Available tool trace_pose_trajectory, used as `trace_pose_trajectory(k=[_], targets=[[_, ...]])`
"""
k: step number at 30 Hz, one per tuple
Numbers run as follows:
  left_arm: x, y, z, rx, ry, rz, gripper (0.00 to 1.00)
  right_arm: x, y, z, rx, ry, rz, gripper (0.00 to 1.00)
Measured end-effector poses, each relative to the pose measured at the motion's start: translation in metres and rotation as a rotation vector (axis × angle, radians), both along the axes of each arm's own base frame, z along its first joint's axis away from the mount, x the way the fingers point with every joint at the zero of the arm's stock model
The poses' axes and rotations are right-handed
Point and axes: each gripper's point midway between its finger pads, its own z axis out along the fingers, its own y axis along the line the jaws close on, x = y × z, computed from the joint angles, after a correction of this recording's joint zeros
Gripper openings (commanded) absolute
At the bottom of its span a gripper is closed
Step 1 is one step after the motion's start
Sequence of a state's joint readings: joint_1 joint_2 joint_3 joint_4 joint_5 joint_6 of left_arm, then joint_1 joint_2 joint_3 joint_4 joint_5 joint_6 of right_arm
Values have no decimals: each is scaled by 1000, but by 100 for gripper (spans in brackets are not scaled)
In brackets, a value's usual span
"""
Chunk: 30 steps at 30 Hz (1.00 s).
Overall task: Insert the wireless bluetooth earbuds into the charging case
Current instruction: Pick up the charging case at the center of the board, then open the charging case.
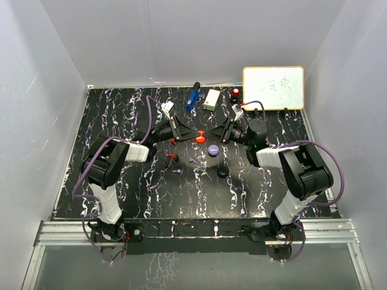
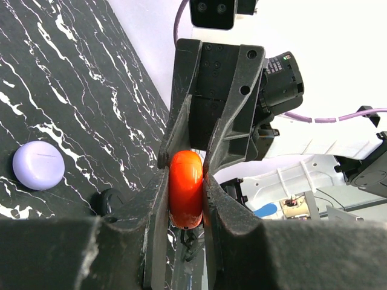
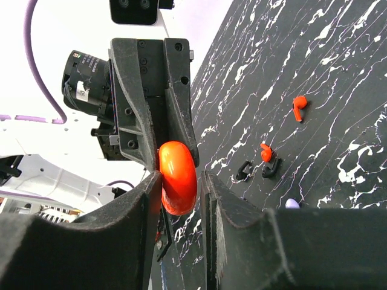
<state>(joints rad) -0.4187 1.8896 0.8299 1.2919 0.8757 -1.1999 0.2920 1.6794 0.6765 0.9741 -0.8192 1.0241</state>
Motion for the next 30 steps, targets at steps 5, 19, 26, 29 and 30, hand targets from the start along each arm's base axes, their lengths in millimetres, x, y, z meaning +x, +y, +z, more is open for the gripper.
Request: trace_pose_trajectory(k=[5,19,26,29,30], targets=[[0,0,2,-6,0,-1,0,0,1,0,11,-3,8,27],[-2,-2,4,-14,1,-7,50,-3,0,3,39,-7,20,4],[0,-3,-6,17,16,8,99,-2,-6,5,56,-2,6,2],[5,-1,-16,58,41,46,99,0,-10,1,54,11,-11,2],[6,1,-20,77,49,63,99,0,-11,-1,51,18,-15,2]])
